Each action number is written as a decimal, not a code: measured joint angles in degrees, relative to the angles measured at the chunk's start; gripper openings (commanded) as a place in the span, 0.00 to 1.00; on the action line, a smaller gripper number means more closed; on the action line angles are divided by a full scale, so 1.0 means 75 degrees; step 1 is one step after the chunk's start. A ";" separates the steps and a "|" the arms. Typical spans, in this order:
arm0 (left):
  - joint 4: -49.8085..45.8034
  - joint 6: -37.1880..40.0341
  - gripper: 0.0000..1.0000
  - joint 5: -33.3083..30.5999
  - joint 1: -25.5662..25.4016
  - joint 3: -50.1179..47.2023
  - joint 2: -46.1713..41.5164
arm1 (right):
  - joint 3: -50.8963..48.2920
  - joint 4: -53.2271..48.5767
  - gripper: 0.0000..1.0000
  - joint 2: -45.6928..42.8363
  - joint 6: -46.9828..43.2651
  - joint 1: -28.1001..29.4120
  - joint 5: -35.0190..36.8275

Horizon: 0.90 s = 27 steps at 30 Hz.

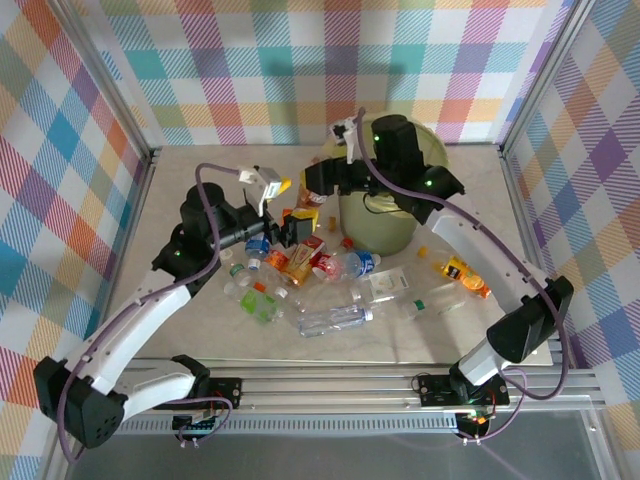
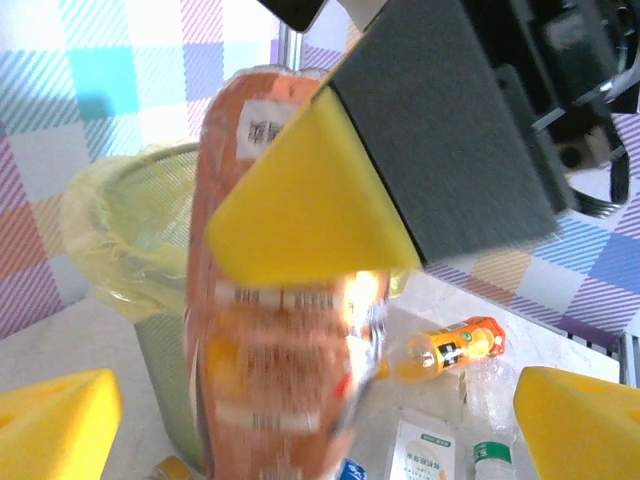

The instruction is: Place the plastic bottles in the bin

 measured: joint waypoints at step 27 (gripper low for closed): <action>-0.0472 -0.1032 1.00 -0.4782 -0.0003 -0.1008 -0.1265 | 0.1754 -0.2040 0.49 0.0868 -0.1070 -0.2256 0.2748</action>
